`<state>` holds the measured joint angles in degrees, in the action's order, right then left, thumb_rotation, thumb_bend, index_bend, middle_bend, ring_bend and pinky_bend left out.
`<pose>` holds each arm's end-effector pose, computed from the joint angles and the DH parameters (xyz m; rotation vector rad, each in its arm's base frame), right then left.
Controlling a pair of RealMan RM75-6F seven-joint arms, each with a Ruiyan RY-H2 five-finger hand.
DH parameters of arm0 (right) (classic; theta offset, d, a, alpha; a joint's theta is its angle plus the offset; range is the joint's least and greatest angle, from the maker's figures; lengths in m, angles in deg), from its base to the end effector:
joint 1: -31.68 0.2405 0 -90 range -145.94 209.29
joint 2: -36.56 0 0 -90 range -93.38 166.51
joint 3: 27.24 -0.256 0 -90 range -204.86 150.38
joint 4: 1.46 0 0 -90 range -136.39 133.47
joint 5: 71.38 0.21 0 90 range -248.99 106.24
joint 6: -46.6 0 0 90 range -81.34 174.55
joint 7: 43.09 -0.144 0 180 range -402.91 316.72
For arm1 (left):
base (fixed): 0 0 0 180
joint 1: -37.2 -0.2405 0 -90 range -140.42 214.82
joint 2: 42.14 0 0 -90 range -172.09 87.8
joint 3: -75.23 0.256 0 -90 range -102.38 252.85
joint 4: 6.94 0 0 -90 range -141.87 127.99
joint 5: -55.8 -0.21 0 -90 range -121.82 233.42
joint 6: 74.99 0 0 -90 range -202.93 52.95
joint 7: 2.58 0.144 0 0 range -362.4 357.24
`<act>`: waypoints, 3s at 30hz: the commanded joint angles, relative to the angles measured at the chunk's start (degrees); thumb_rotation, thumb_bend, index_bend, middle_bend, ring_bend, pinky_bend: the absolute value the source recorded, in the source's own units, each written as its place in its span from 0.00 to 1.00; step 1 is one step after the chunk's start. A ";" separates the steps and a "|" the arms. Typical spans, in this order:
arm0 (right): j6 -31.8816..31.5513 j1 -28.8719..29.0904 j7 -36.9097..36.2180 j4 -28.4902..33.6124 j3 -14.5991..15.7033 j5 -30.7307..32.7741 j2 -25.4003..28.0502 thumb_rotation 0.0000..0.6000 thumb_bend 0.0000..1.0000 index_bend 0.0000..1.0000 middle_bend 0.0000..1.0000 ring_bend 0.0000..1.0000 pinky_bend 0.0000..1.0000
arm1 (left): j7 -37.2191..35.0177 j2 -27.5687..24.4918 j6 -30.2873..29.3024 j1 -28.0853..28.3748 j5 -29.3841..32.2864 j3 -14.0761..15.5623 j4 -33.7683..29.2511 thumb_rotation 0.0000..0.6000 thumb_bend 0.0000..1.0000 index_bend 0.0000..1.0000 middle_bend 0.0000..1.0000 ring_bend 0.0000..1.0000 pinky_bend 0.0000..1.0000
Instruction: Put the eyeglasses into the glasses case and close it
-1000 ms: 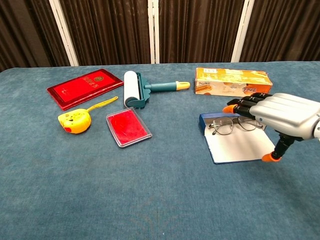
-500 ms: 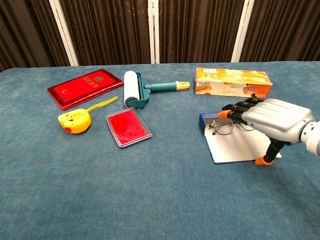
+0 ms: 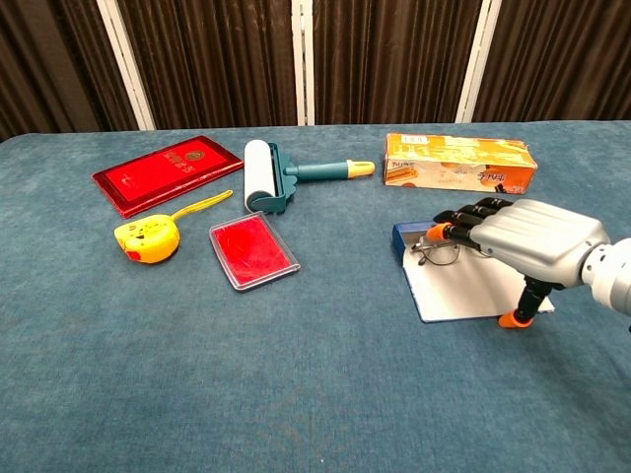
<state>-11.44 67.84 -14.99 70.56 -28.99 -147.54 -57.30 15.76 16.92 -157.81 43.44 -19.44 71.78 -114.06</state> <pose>-0.2110 -0.3110 -0.0434 2.0100 -0.5826 0.6723 -0.2866 0.1839 0.1669 -1.3553 -0.8974 -0.6930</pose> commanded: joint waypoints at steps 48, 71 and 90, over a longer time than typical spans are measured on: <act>1.76 1.16 -2.07 -4.07 -3.65 0.69 -2.24 1.00 0.40 0.47 0.00 0.00 0.00 | 0.31 0.34 0.91 0.59 1.64 -0.37 0.72 1.00 0.00 0.00 0.00 0.00 0.00; -7.01 -2.77 -4.41 13.71 7.29 -18.23 16.19 1.00 0.48 0.69 0.05 0.00 0.00 | -1.04 -0.67 -0.22 -0.15 -0.92 0.54 -0.57 1.00 0.00 0.00 0.00 0.00 0.00; -1.84 -2.59 3.63 14.79 6.89 -18.84 16.22 1.00 0.48 0.67 0.05 0.00 0.00 | -0.22 -0.23 0.26 0.07 -0.54 0.47 -0.39 1.00 0.00 0.00 0.00 0.00 0.00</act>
<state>-13.48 65.23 -11.56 85.36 -21.99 -166.51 -41.01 15.54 16.69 -157.55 43.51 -19.97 72.25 -114.45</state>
